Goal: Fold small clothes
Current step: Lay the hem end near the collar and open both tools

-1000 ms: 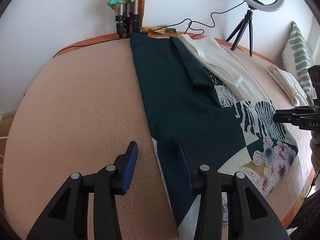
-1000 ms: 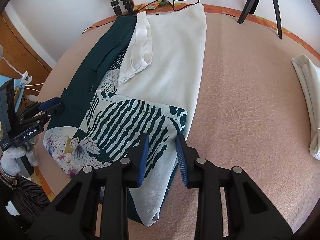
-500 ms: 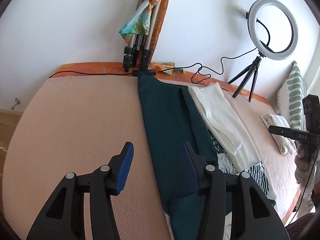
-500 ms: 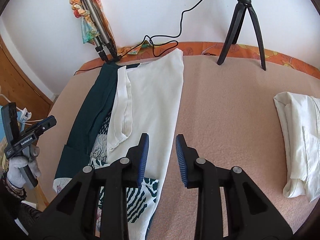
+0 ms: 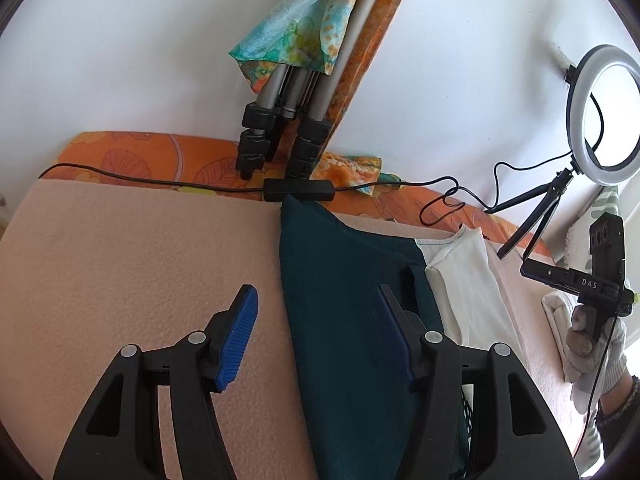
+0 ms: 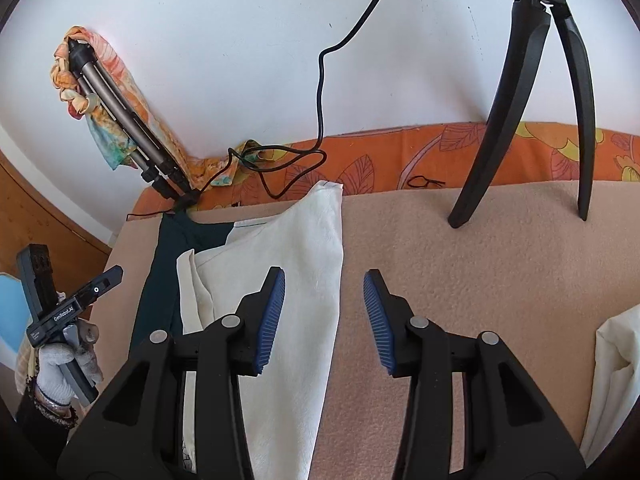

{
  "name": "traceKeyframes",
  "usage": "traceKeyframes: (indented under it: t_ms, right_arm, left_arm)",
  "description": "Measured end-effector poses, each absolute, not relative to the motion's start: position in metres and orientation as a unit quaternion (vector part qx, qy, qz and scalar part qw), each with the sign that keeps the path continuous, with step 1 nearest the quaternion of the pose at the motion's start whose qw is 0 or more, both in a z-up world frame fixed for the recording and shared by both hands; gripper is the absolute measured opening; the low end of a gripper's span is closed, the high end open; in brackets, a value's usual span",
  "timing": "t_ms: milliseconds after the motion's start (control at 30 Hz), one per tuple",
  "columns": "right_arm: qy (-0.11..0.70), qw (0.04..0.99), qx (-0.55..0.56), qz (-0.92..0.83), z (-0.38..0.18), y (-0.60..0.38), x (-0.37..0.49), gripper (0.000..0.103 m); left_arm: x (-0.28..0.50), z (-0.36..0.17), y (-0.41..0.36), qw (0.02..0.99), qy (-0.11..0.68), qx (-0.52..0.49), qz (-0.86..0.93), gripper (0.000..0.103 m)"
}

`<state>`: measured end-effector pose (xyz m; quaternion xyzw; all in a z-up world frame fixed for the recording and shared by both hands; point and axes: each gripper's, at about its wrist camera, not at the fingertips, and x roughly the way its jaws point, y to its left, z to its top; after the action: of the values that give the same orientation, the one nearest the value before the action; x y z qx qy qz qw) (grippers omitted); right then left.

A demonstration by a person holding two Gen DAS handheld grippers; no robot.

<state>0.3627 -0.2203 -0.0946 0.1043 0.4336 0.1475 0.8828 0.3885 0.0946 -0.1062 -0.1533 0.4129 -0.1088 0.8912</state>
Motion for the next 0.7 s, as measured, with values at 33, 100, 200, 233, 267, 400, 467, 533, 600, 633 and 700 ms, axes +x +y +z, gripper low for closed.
traceKeyframes:
  t_ms: [33, 100, 200, 233, 267, 400, 467, 533, 600, 633, 700]
  right_arm:
    - [0.435, 0.882, 0.103, 0.148, -0.097, -0.219, 0.368, 0.043]
    - [0.436, 0.881, 0.101, 0.151, -0.102, -0.215, 0.379, 0.043]
    - [0.438, 0.882, 0.09, 0.149, -0.108, -0.206, 0.391, 0.043]
    - [0.44, 0.881, 0.086, 0.149, -0.111, -0.204, 0.395, 0.043]
    - [0.443, 0.88, 0.083, 0.148, -0.114, -0.202, 0.399, 0.043]
    - [0.446, 0.88, 0.077, 0.141, -0.123, -0.197, 0.411, 0.043]
    - [0.448, 0.879, 0.081, 0.144, -0.125, -0.195, 0.415, 0.038]
    - [0.451, 0.877, 0.081, 0.143, -0.128, -0.194, 0.42, 0.025]
    - [0.451, 0.877, 0.088, 0.141, -0.128, -0.195, 0.423, 0.012]
    - [0.452, 0.875, 0.094, 0.144, -0.128, -0.196, 0.424, 0.007]
    - [0.448, 0.878, 0.087, 0.142, -0.126, -0.195, 0.424, 0.003]
  left_arm:
    - [0.395, -0.109, 0.096, 0.89, 0.415, -0.158, -0.107, 0.059]
    - [0.406, -0.113, 0.098, 0.888, 0.414, -0.169, -0.107, 0.059]
    - [0.419, -0.117, 0.098, 0.886, 0.413, -0.178, -0.112, 0.059]
    - [0.422, -0.118, 0.097, 0.886, 0.413, -0.178, -0.113, 0.059]
    - [0.426, -0.119, 0.096, 0.885, 0.414, -0.178, -0.114, 0.059]
    - [0.436, -0.124, 0.093, 0.878, 0.42, -0.192, -0.127, 0.054]
    - [0.439, -0.124, 0.091, 0.878, 0.422, -0.187, -0.127, 0.045]
    - [0.441, -0.125, 0.088, 0.88, 0.422, -0.179, -0.127, 0.03]
    - [0.443, -0.127, 0.085, 0.883, 0.418, -0.17, -0.125, 0.012]
    - [0.443, -0.128, 0.083, 0.886, 0.417, -0.161, -0.122, 0.005]
    - [0.445, -0.13, 0.083, 0.888, 0.419, -0.154, -0.113, 0.004]
